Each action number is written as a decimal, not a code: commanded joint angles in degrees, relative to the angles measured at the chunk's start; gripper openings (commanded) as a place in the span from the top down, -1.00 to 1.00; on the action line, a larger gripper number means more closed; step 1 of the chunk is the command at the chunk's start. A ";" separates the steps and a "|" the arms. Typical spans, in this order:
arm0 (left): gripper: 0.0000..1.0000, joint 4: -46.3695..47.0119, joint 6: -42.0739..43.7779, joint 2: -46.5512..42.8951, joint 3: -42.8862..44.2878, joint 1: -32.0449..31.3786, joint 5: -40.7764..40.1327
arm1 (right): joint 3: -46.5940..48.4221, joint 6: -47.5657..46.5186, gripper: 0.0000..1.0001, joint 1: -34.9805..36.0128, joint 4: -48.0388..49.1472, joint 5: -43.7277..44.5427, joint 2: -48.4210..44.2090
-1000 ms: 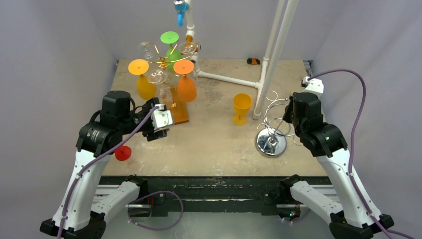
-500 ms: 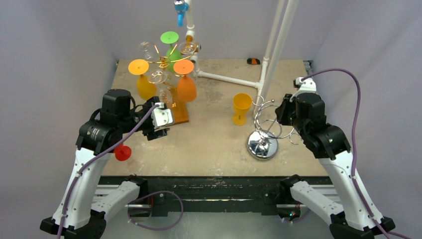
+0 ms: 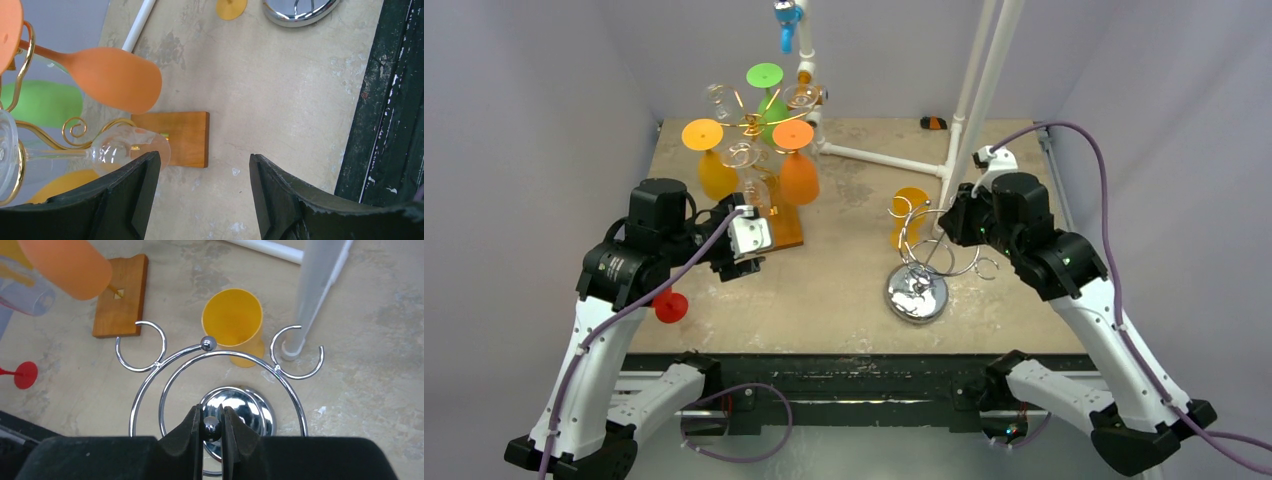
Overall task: Place the wine glass upside down on the wine glass rack
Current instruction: Place the wine rack at the center of the board, then move the distractor to the center of the board.
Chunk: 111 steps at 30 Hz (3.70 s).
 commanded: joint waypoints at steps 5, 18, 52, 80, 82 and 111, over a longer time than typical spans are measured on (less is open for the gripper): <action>-0.40 0.76 -0.89 0.09 2.52 0.12 0.73 | 8.60 2.88 1.00 12.46 17.16 5.10 5.31; -0.40 0.41 -0.19 -0.82 1.97 0.12 0.00 | 18.80 -3.78 1.00 20.17 23.52 8.58 18.74; -0.40 -0.05 1.32 -1.49 0.81 0.12 -0.60 | 14.63 -12.77 1.00 18.77 20.81 -3.74 21.42; -0.42 -0.98 0.91 -0.98 1.47 0.12 -0.31 | 2.47 -1.08 1.00 4.42 23.16 12.84 8.73; -0.42 -0.97 0.81 -0.92 1.47 0.12 -0.18 | 0.82 -0.80 1.00 2.67 24.88 12.12 9.43; -0.42 -2.05 1.27 -0.88 1.29 0.12 -1.26 | -4.11 -6.83 1.00 -11.79 33.77 9.30 17.40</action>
